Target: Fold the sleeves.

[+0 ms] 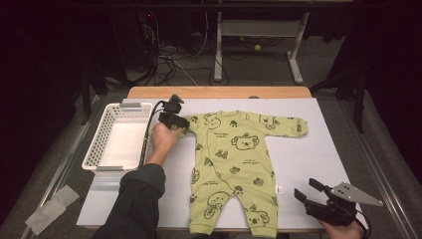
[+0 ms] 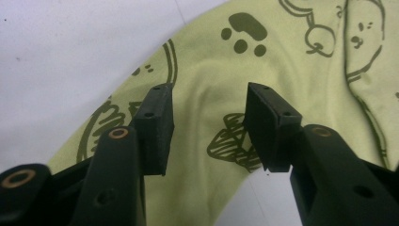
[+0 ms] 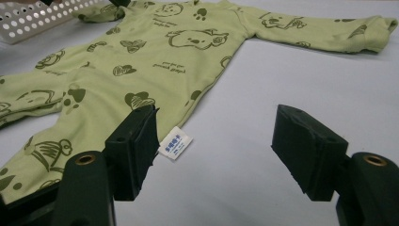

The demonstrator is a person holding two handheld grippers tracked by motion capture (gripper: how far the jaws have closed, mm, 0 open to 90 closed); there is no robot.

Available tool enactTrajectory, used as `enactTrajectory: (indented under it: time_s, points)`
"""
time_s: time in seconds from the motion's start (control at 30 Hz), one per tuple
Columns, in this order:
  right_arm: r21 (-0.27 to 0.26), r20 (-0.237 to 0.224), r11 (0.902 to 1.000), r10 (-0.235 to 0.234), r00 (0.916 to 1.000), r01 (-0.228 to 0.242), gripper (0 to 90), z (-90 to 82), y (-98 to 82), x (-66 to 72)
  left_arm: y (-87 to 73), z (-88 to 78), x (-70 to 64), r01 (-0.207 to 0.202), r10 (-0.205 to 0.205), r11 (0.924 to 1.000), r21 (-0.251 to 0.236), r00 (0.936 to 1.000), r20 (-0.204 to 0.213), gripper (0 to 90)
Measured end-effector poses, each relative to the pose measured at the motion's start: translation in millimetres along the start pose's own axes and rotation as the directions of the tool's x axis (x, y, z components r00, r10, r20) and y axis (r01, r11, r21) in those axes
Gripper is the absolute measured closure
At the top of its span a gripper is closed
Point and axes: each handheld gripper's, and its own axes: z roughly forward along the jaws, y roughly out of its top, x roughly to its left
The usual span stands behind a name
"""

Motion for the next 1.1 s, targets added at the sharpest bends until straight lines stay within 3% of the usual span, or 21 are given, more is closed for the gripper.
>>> enactTrajectory:
  time_s: [0.2,0.37,0.4,0.47,0.6,0.73,0.8,0.83,0.97,1.1]
  points:
    - [0.0,0.001,1.0,-0.002,1.0,0.002,32.4,0.0,-0.1,0.0,-0.5,6.5,3.3,0.01,-0.009,0.9997,0.022,0.9996,-0.026,56.8]
    - [0.001,0.001,1.0,-0.003,1.0,0.003,32.4,0.2,-0.1,0.0,-0.9,6.2,3.6,-0.009,0.01,0.9993,0.036,0.9987,-0.05,65.0]
    - [0.0,0.001,1.0,-0.003,1.0,0.003,32.4,0.1,-0.1,0.1,-1.1,5.7,4.3,-0.004,0.007,0.9991,0.042,0.9987,-0.051,74.4]
    - [0.0,0.001,1.0,-0.005,1.0,0.005,32.4,0.3,-0.1,0.2,-0.8,5.3,5.1,0.005,-0.002,0.9983,0.057,0.999,-0.044,82.7]
    - [-0.002,0.003,1.0,-0.007,1.0,0.007,32.5,0.0,0.0,0.3,0.1,5.0,2.7,0.011,-0.007,0.9978,0.065,0.9984,-0.057,84.2]
    - [-0.002,0.002,1.0,-0.002,1.0,0.002,32.5,-0.3,0.0,0.1,0.2,2.1,3.1,0.023,-0.022,0.9984,0.053,0.9994,-0.027,84.9]
    - [-0.002,0.002,1.0,-0.003,1.0,0.003,32.5,-0.1,0.0,0.1,1.2,-3.5,2.8,0.043,-0.043,0.9989,0.019,0.9986,0.031,84.9]
    - [-0.002,0.003,1.0,-0.002,1.0,0.002,32.5,-0.2,0.0,0.1,1.2,-3.5,2.8,0.043,-0.043,0.9989,0.019,0.9986,0.031,84.9]
    - [-0.002,0.005,1.0,-0.006,1.0,0.006,32.6,-0.3,0.1,0.4,1.6,-13.2,-6.1,-0.008,0.008,0.9998,-0.018,0.9996,0.027,84.9]
    - [-0.005,0.003,1.0,-0.006,1.0,0.006,32.6,-0.8,0.0,0.1,1.0,-23.6,-7.9,-0.022,0.024,0.9985,-0.051,0.999,0.037,84.9]
